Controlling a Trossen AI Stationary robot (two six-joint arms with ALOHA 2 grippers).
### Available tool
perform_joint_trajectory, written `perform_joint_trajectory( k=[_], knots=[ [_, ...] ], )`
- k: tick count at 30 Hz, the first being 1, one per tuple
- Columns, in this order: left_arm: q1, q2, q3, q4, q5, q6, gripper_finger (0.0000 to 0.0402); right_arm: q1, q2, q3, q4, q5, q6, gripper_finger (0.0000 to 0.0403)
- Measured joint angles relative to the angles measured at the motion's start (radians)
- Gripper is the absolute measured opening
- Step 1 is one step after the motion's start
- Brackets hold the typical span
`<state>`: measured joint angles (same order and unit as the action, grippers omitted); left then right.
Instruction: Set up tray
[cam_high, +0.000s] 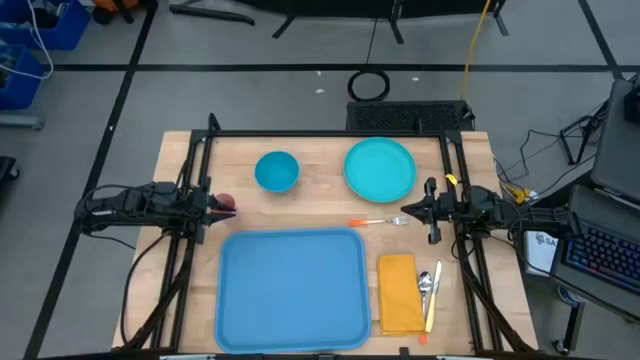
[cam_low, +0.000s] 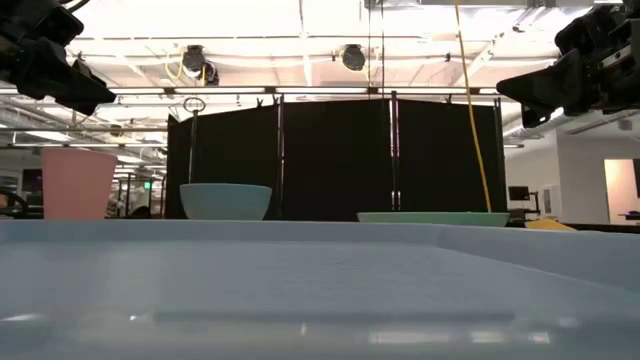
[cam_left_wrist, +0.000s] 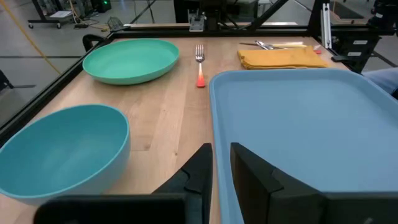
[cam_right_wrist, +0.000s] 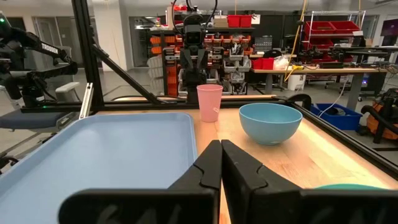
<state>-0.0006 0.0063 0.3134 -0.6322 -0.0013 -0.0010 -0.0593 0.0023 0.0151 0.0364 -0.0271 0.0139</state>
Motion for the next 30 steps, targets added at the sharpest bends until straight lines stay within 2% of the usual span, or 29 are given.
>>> perform_joint_trajectory(
  k=[6, 14, 24, 30],
  knots=[
    [0.0, 0.0, 0.0, 0.0, 0.0, 0.0, 0.0061, 0.0, 0.0, 0.0, 0.003, 0.0, -0.149, 0.0],
    [0.0, 0.0, 0.0, 0.0, 0.0, 0.0, 0.0061, 0.0, 0.0, 0.0, 0.002, 0.0, -0.153, 0.0],
    [0.0, 0.0, 0.0, 0.0, 0.0, 0.0, 0.0061, 0.002, 0.0, 0.0, 0.033, 0.001, 0.164, 0.0],
    [0.0, 0.0, 0.0, 0.0, 0.0, 0.0, 0.0061, 0.002, 0.0, 0.0, 0.118, 0.028, 0.21, 0.0]
  ],
)
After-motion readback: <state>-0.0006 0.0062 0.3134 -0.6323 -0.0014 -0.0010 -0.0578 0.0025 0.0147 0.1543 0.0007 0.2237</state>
